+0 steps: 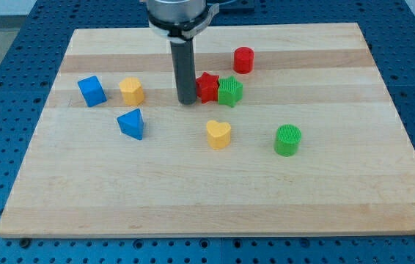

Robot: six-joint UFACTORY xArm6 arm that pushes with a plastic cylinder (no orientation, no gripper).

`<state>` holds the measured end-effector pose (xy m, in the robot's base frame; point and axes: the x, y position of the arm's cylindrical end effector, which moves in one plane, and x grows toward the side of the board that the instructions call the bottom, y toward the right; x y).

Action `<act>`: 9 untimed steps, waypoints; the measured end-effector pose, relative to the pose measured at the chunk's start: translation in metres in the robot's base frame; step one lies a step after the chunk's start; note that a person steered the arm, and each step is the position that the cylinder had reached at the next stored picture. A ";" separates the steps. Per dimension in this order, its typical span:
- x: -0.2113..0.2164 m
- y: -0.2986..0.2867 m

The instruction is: Push the blue triangle into the yellow hexagon

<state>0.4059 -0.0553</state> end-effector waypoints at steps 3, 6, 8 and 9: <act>0.132 -0.096; 0.065 -0.079; 0.042 -0.087; 0.042 -0.116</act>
<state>0.4481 -0.1714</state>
